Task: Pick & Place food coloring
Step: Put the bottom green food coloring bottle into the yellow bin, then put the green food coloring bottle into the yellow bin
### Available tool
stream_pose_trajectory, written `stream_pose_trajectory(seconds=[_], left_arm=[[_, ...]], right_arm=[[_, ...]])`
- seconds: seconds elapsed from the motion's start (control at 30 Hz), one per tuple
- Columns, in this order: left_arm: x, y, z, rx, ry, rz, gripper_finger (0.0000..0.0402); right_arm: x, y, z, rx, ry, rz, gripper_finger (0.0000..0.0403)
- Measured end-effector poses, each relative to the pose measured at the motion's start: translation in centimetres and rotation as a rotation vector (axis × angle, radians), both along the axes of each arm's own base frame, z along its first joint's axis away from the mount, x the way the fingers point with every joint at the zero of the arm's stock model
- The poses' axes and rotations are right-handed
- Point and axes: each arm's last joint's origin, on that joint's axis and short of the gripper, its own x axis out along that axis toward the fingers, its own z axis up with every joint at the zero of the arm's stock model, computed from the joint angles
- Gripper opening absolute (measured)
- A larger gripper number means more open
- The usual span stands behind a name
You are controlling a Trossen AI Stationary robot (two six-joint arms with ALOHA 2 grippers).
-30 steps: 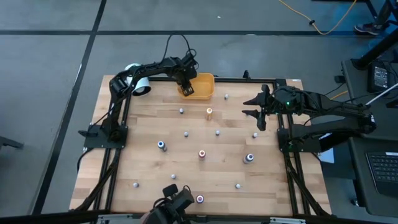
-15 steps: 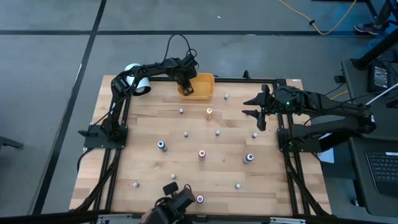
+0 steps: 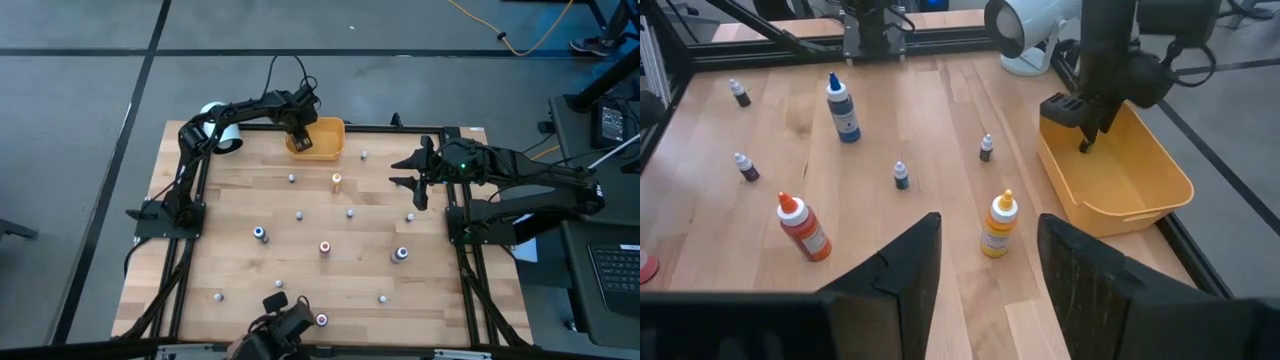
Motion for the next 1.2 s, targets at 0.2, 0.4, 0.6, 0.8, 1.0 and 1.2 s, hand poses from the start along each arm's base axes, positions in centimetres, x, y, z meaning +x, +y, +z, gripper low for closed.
stream_pose_trajectory(seconds=[0.2,0.4,0.6,0.8,1.0,1.2], left_arm=[[0.9,-0.6,3.9,0.01,-0.011,-0.052,0.0151],[0.2,-3.6,10.7,-0.055,-0.099,-0.153,0.0154],[-3.5,-8.6,16.5,-0.126,-0.115,-0.277,0.0152],[-7.8,-12.1,21.6,-0.123,-0.223,-0.309,0.0155],[-10.1,-14.3,20.9,-0.162,-0.21,-0.29,0.0155],[-10.5,-15.0,16.9,-0.209,-0.198,-0.216,0.016]], right_arm=[[0.0,0.0,0.0,-0.001,0.0,0.001,0.0169],[0.0,0.0,0.0,-0.003,0.001,0.002,0.0169],[0.0,0.0,0.0,-0.004,0.002,0.002,0.0169],[0.0,0.0,0.0,-0.001,0.001,0.0,0.0169],[0.0,0.0,0.0,-0.004,0.002,-0.005,0.0169],[0.0,0.0,0.0,-0.007,0.003,-0.005,0.0169]])
